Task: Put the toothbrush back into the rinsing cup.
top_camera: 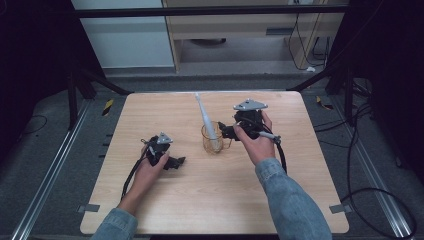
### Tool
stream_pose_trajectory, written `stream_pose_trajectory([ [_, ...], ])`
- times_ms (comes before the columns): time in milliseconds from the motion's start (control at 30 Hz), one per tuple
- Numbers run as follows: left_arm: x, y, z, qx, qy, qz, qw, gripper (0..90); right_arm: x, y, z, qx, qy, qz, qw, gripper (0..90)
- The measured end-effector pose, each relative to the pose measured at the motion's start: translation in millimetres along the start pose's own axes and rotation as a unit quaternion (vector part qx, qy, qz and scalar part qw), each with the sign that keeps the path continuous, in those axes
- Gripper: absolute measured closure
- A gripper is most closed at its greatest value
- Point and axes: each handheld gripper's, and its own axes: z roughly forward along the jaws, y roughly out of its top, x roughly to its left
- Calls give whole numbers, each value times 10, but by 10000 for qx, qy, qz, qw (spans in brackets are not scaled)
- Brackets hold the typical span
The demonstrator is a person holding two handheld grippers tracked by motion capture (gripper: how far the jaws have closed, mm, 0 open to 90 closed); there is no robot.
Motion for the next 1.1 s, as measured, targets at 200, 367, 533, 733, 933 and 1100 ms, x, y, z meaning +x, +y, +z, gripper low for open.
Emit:
stream_pose_trajectory([
  [200,4,1,-1,9,2,29,10000,0,-53,-87,-89,34,-46,-29,10000,76],
  [367,1,0,-1,7,0,10,10000,0,-101,-177,-155,62,-107,-16,9999,75],
  [533,1,0,-1,8,0,6,10000,0,-138,-265,-209,119,-148,11,9998,74],
  [733,1,0,-1,6,1,9,10000,0,-205,-390,-248,188,-223,94,9995,74],
  [933,2,1,-1,8,1,18,10000,0,-252,-508,-284,231,-272,139,9993,75],
  [1100,0,0,-1,7,1,3,10000,0,-296,-597,-319,262,-327,203,9989,75],
])
